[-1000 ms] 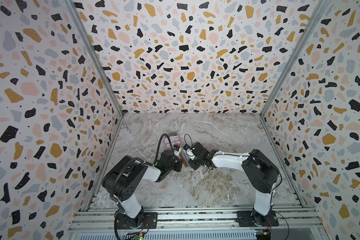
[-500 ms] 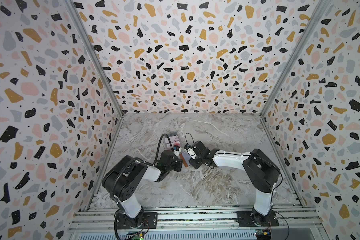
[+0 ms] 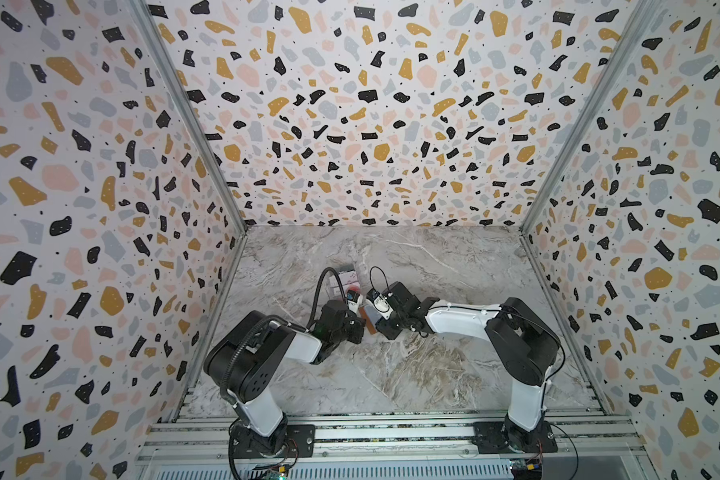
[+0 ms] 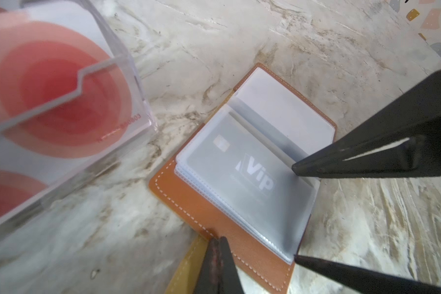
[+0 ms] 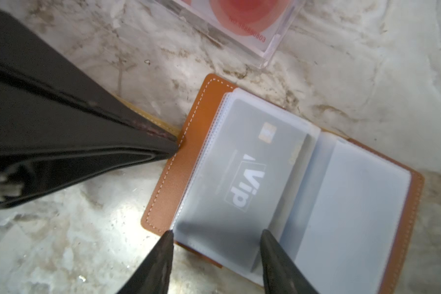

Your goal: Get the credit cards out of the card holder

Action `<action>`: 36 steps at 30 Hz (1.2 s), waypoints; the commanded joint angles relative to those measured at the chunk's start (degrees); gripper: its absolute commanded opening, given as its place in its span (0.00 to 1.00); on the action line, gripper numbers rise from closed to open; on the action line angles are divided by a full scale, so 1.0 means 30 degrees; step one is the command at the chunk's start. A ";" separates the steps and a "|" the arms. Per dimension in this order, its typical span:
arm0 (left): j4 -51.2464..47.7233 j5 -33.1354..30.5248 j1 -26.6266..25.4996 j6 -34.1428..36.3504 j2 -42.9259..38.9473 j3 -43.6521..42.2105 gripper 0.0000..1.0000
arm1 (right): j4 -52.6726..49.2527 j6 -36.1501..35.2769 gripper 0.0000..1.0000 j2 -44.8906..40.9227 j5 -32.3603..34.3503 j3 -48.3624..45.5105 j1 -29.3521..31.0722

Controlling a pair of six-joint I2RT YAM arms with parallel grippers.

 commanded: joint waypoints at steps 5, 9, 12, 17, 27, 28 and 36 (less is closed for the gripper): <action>-0.1673 -0.0101 -0.0013 -0.0044 0.0754 -0.0473 0.00 | -0.0548 0.0622 0.52 0.0704 0.0906 0.1039 0.0020; -0.1707 -0.0071 -0.0012 -0.0047 0.0824 -0.0436 0.00 | -0.0680 0.0926 0.55 0.0934 0.1475 0.1278 0.0188; -0.1712 -0.0083 -0.0012 -0.0048 0.0842 -0.0425 0.00 | -0.0678 0.0962 0.58 0.0985 0.1743 0.1345 0.0314; -0.1711 -0.0072 -0.0013 -0.0060 0.0827 -0.0442 0.00 | -0.0783 0.0818 0.59 0.1018 0.1795 0.1308 0.0373; -0.1736 -0.0072 -0.0016 -0.0047 0.0856 -0.0414 0.00 | -0.1021 0.0568 0.52 0.1363 0.2339 0.1129 0.0415; -0.1750 -0.0072 -0.0009 -0.0060 0.0857 -0.0414 0.00 | -0.1087 0.0580 0.51 0.1451 0.2509 0.1124 0.0416; -0.1812 -0.0101 -0.0013 -0.0059 0.0884 -0.0385 0.00 | -0.1206 0.0776 0.37 0.1708 0.3036 0.0981 0.0348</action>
